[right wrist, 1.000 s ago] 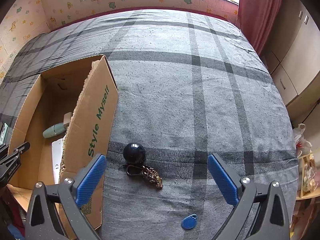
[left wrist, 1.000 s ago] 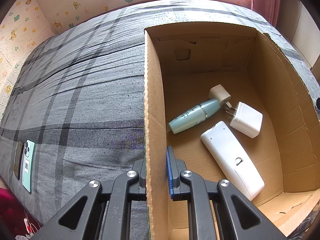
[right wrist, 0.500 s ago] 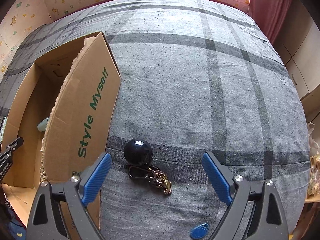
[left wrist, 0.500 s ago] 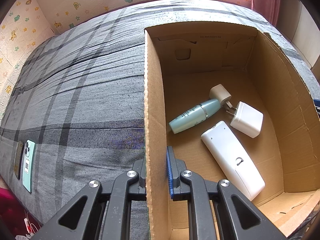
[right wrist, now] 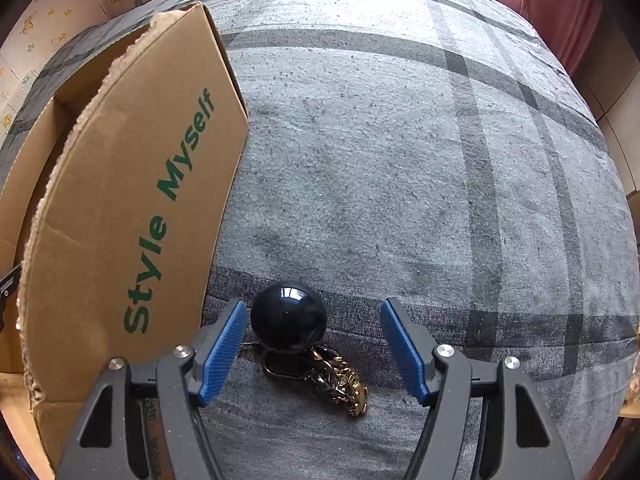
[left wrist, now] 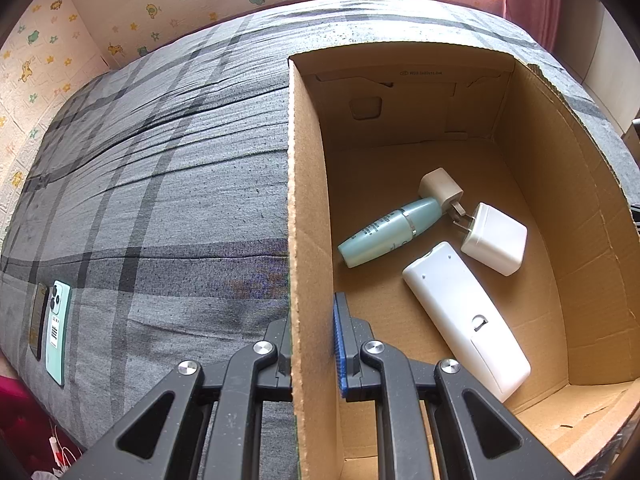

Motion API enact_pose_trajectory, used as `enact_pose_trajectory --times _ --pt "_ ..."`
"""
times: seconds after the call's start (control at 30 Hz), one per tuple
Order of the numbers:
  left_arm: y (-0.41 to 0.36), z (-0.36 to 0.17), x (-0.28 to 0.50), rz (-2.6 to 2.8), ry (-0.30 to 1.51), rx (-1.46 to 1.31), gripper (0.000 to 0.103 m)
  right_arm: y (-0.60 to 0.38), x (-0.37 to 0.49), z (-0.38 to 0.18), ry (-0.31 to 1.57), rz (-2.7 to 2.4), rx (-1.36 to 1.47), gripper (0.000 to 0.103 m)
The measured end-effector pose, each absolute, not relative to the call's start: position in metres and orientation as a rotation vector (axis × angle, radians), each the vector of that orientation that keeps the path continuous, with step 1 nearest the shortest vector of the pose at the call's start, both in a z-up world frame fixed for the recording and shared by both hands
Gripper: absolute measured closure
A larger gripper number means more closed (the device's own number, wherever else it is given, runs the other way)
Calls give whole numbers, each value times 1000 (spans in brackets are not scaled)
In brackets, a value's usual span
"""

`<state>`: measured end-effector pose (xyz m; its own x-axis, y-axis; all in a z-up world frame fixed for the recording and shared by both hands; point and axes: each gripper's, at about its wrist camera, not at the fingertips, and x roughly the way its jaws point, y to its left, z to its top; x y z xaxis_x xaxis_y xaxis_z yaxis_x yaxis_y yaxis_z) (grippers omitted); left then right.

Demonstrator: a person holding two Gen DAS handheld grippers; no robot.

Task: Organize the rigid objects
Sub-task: 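Move the right tool toward the black ball keychain, then close the right tool on the black ball of the keychain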

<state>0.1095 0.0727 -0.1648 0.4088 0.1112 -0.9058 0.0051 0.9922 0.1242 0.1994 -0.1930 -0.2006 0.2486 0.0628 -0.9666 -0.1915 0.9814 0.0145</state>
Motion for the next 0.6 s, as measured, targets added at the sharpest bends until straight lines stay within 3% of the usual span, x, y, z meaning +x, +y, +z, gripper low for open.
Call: enact_pose_trajectory --times 0.03,0.07,0.17,0.6 --pt "73 -165 109 67 1148 114 89 -193 200 -202 1315 174 -109 36" --pt "73 -165 109 67 1149 113 89 -192 201 -204 1318 178 -110 47" --pt "73 -165 110 68 1150 113 89 -187 201 -206 1321 191 -128 63" --pt "73 -164 110 69 1148 115 89 -181 194 -195 1302 171 -141 63"
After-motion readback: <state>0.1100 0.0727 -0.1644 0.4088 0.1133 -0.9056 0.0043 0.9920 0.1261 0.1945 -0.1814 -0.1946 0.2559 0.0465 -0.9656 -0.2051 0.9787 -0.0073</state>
